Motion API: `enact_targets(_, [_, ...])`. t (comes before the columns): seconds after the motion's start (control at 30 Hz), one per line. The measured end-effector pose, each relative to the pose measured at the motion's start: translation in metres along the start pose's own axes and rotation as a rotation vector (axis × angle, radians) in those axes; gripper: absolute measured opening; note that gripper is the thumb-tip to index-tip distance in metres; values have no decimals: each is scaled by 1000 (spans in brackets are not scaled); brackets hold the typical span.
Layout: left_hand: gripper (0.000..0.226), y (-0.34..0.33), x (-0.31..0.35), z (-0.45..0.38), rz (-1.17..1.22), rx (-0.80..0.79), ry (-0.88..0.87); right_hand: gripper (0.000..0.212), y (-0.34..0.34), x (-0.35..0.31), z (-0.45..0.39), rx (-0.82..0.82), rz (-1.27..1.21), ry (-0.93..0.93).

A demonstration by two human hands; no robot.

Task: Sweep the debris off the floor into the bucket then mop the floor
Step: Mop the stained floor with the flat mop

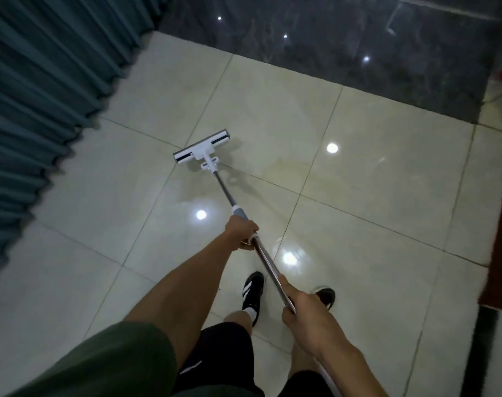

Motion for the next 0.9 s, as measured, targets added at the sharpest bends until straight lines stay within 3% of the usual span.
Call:
enact_targets(0.47, [21, 36, 5, 3, 432, 174, 21, 68, 73, -23, -54, -281, 328, 241])
enact_targets(0.9, [17, 74, 42, -60, 680, 175, 122, 58, 109, -64, -162, -380, 607, 364])
Point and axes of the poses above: each hand's wrist, its own z-axis away from the middle knuckle, its own y-axis out of the back of the hand, x = y × z, the point moved 10 cm from there along -z, towards the middle knuckle, and after that the axes turned 12 degrees about y, right-handed, at the moved point
